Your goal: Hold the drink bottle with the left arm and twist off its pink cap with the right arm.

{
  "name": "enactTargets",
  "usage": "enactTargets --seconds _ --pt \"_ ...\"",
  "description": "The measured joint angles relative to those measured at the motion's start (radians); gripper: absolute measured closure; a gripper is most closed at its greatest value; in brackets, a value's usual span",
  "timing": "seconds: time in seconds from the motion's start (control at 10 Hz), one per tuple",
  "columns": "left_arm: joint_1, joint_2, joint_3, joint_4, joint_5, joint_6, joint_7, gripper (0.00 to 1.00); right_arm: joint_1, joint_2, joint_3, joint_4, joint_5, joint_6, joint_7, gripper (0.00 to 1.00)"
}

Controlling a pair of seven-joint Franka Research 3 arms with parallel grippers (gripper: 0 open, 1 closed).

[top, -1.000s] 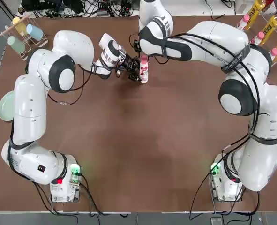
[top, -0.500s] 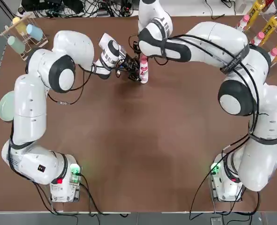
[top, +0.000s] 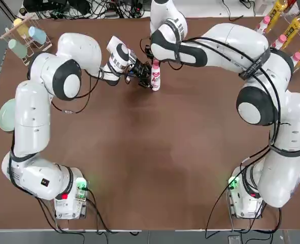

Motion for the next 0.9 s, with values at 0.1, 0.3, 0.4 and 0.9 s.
enactTargets --seconds 0.1,0.3,0.4,0.9 --pt "0.001 0.000 0.001 0.000 0.000 -0.004 -0.001 0.43 0.000 0.000 0.000 0.000 0.000 -0.001 -0.006 0.57" --pt "0.003 0.000 0.001 0.000 0.000 -0.011 -0.004 0.45 0.001 0.000 0.001 0.000 -0.001 -0.001 -0.023 0.57" --pt "0.003 0.000 0.001 0.000 0.000 -0.011 -0.004 0.45 0.002 0.000 0.001 0.000 -0.001 -0.001 -0.044 0.57" --pt "0.004 0.000 0.001 0.000 0.000 -0.012 -0.005 0.45 0.004 0.000 0.002 0.001 -0.003 0.000 -0.266 0.57"
